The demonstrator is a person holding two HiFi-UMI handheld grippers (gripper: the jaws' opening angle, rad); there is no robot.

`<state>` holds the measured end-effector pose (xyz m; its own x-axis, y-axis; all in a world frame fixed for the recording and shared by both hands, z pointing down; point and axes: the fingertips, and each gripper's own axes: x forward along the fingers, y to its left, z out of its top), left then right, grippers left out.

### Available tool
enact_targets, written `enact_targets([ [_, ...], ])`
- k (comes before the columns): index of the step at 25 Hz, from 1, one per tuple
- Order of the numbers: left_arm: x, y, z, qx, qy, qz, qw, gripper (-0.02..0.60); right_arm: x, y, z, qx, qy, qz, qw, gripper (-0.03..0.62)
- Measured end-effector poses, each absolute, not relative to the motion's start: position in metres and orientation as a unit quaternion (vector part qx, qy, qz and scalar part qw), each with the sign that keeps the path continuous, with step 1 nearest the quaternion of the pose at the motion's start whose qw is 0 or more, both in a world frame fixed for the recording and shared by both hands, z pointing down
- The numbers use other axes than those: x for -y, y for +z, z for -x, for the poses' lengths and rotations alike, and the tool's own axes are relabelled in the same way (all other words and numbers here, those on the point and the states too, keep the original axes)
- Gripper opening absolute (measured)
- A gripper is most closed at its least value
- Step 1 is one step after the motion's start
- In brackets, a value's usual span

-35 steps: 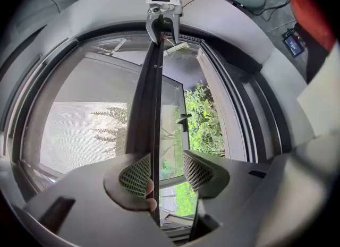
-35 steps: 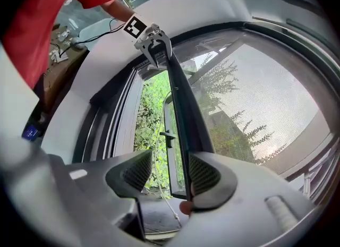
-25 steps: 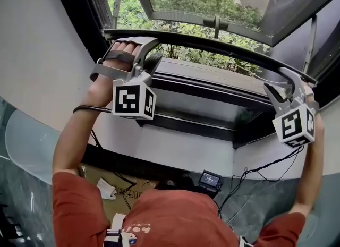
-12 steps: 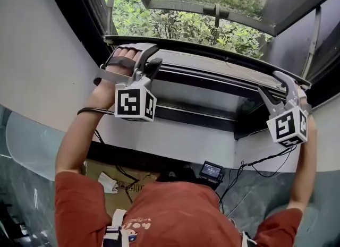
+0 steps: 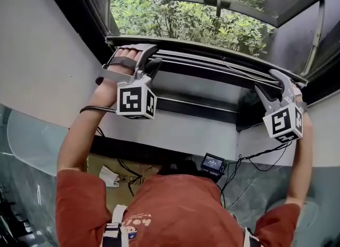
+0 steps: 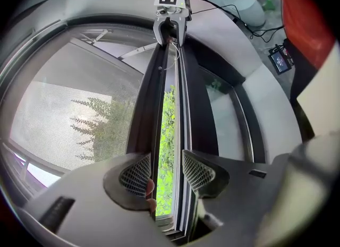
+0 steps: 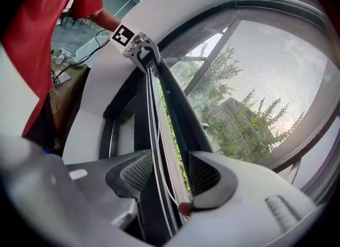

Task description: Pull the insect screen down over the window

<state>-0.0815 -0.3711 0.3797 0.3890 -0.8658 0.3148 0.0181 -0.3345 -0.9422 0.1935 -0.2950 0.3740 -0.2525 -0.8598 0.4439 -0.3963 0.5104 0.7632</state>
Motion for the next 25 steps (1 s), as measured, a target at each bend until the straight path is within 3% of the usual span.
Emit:
enact_targets([
  [25, 0.370, 0.428, 0.082, -0.298, -0.493, 0.669, 0.470, 0.187, 0.294, 0.424, -0.194, 0.744, -0.237, -0.437, 0.446, 0.222],
])
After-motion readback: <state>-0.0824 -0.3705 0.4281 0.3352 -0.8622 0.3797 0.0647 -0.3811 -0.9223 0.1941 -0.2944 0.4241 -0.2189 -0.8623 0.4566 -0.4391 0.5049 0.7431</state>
